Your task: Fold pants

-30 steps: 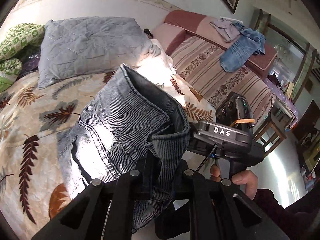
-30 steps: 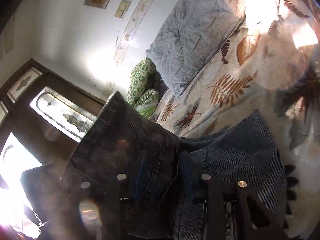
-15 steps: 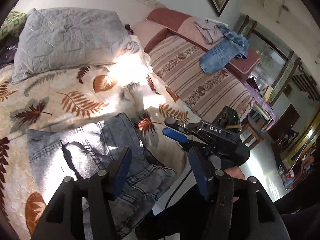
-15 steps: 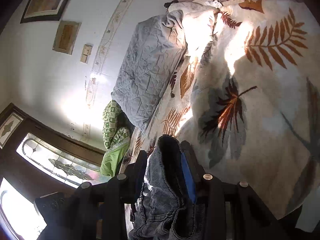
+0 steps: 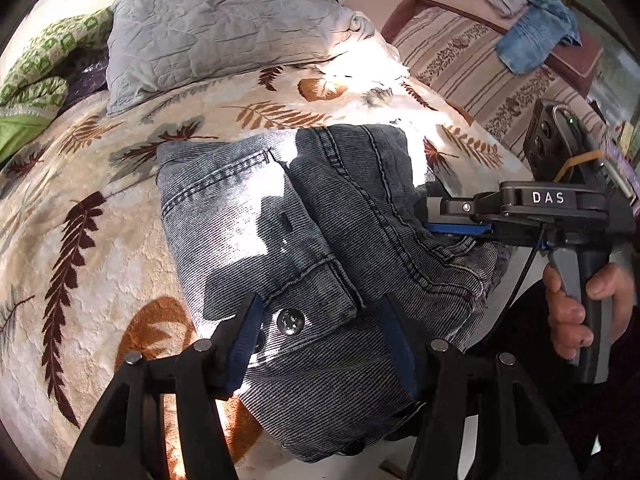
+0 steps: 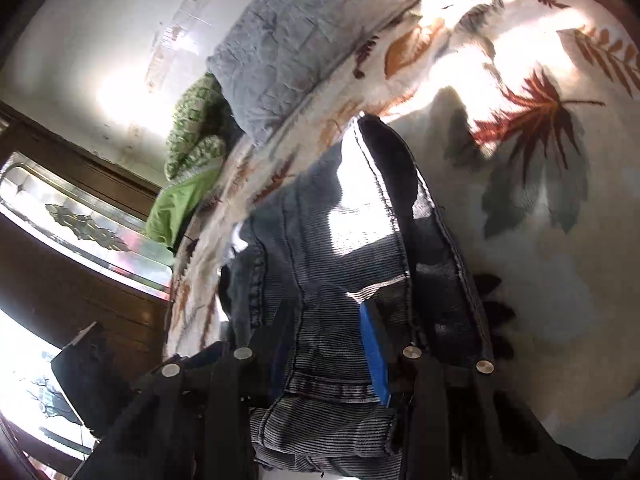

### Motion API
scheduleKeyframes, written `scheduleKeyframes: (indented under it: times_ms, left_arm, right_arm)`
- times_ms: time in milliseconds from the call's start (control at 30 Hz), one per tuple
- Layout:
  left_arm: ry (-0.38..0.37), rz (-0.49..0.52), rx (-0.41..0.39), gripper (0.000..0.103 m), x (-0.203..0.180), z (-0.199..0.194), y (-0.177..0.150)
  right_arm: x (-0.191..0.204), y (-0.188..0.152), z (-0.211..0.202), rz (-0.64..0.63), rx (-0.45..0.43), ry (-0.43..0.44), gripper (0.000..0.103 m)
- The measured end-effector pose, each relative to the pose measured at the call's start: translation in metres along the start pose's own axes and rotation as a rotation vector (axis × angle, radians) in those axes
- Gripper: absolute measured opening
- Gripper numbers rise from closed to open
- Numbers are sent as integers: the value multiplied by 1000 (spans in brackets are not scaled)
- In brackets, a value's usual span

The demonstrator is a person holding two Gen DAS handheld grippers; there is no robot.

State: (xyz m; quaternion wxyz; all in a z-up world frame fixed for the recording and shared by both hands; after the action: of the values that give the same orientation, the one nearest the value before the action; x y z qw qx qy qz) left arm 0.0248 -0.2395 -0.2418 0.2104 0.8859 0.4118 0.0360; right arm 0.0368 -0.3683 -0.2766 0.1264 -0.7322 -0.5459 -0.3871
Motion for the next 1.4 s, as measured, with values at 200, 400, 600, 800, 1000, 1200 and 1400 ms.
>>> scheduleKeyframes:
  times_ms: [200, 400, 600, 800, 1000, 1200, 1400]
  left_arm:
    - [-38, -39, -64, 63, 20, -37, 22]
    - [-30, -117, -111, 74, 58, -52, 29]
    - [-82, -215, -50, 76, 75, -31, 21]
    - [-89, -185, -18, 77, 60, -27, 22]
    - [-79, -182, -14, 78, 50, -36, 19]
    - [-55, -199, -19, 79, 54, -48, 10]
    - [-10, -244, -6, 80, 67, -56, 4]
  right_arm:
    - [5, 0, -30, -33, -63, 10, 38]
    - [-6, 10, -64, -5, -125, -18, 61]
    - [-21, 9, -77, 8, -131, -80, 61]
    - [-32, 7, -86, 26, -181, -65, 61]
    - [-27, 6, -80, -11, -170, -74, 61]
    - [-26, 5, -77, -3, -167, -61, 61]
    - [-20, 4, -73, -5, -154, -49, 61]
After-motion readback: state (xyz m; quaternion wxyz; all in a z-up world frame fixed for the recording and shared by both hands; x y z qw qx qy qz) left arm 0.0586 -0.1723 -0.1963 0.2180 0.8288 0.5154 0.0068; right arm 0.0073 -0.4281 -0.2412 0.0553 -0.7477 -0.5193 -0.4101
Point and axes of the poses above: each gripper's, at about its wrist camera, not at the fingertips, and z roughly the way its jaws point, x to its left, y to its top, the point moved 10 cm from there along z, roughly the way its jaws point, and after that the axes turned 13 degrees about x, right-handed, at the moved point
